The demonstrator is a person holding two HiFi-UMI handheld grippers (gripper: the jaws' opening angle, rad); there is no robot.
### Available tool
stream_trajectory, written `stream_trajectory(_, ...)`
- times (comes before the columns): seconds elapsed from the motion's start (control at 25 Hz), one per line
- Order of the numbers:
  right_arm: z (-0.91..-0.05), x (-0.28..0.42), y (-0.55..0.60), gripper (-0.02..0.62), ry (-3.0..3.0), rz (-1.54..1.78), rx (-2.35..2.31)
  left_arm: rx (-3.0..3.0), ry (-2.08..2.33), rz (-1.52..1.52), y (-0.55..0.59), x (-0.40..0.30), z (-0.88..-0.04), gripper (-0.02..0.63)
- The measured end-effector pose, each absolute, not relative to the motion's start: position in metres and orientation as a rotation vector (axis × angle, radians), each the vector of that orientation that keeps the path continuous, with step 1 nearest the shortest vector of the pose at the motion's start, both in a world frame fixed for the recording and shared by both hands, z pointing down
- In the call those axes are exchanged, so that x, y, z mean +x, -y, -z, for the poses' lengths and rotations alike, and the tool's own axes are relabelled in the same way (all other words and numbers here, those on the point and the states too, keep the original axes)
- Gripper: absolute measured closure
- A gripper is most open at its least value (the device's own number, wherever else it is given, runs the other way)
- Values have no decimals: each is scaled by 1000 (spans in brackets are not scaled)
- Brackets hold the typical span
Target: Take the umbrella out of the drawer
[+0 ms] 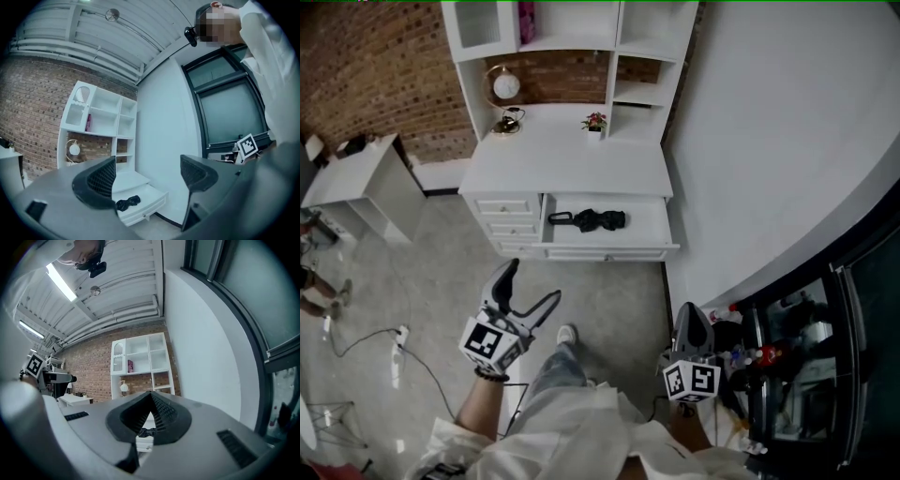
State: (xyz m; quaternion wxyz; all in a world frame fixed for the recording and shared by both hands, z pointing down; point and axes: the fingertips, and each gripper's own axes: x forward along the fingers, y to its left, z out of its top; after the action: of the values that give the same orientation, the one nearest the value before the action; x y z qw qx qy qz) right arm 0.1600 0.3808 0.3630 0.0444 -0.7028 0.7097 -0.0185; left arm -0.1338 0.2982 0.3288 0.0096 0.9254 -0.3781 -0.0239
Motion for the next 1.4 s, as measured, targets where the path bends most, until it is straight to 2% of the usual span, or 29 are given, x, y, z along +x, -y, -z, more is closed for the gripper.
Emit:
stream_trajectory(0.6, -362, 153, -246, 578, -2166, 23, -2198, 2903, 1076, 101, -144, -121, -341, 194)
stream_trajectory(0.92, -354, 129, -168, 578, -2169, 18, -2203, 2895, 1044, 83, -65, -136, -351, 195)
stream_trajectory(1.4, -366, 107, -101, 578, -2200, 58, -2196, 2896, 970, 74, -5, -138, -368, 195)
